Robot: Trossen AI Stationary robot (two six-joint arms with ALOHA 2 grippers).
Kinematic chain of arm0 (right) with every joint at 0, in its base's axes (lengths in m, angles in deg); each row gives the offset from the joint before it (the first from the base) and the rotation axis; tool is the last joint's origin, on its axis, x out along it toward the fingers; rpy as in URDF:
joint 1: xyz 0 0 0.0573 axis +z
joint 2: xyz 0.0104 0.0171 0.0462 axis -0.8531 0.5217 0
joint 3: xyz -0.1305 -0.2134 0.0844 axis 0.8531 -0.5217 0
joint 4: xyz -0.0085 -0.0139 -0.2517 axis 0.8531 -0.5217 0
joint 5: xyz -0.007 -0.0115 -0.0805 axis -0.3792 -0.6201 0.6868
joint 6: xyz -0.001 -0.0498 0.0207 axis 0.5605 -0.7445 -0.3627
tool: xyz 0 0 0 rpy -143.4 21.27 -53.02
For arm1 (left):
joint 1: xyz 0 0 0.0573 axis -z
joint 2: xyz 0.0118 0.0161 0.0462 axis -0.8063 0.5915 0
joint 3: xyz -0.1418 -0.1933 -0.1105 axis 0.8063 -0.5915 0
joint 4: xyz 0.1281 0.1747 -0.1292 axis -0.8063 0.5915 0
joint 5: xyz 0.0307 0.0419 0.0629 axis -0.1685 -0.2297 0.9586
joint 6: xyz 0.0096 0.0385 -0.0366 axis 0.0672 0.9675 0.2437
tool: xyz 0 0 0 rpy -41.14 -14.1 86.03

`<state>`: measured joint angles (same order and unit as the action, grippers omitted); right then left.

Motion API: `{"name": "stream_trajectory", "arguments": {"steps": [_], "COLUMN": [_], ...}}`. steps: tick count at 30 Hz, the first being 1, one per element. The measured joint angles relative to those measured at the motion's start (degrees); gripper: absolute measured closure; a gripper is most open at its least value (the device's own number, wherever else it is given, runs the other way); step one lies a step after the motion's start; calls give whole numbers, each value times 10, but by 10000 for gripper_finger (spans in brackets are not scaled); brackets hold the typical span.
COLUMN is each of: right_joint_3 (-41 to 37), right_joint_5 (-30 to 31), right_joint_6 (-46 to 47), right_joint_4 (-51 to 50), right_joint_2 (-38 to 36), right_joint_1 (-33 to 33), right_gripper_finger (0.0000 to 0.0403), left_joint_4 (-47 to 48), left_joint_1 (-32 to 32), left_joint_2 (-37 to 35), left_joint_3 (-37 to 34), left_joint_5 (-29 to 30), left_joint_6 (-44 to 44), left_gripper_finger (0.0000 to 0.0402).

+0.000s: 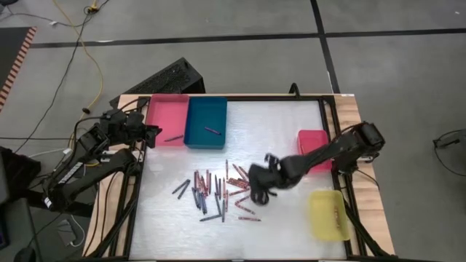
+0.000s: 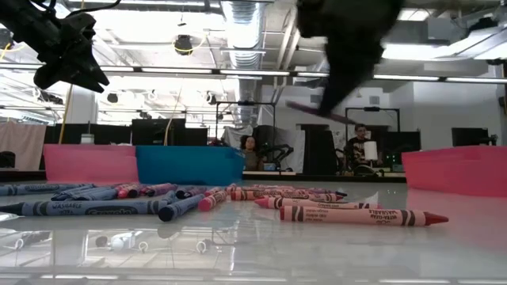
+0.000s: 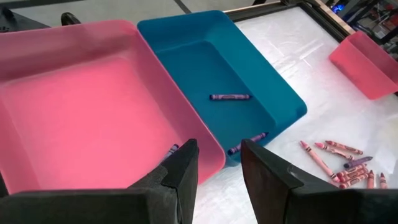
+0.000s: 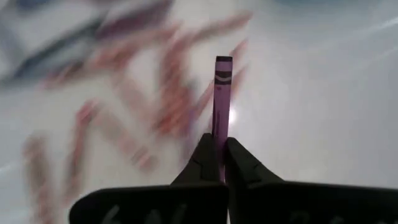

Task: Sort crayons
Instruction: Put the purple crayon into the blue bin

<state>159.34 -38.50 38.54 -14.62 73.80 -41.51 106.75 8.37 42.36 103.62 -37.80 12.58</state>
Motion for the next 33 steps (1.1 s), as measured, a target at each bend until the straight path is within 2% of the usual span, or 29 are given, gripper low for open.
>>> {"name": "stream_trajectory", "arguments": {"steps": [4,11,20,27,33], "right_joint_3": [0,1,4,105,248], "right_joint_5": [31,9,-47,-114,-117], "right_joint_6": [-87,-249,-307,-357,-381], "right_joint_4": [97,333,478,454,317], "right_joint_2": [-5,35,71,157,243], "right_joint_1": [-59,-153,-234,-287,-318], "right_gripper_finger": [402,402,403,403,403], "left_joint_4": [0,0,0,0,0], "left_joint_1": [0,0,0,0,0], "left_joint_2": [0,0,0,0,0], "left_joint_3": [0,0,0,0,0], "left_joint_5": [10,14,26,44,45], "left_joint_6": [-4,-6,-10,-23,-24], "left_gripper_finger": [291,291,291,291,291]}}
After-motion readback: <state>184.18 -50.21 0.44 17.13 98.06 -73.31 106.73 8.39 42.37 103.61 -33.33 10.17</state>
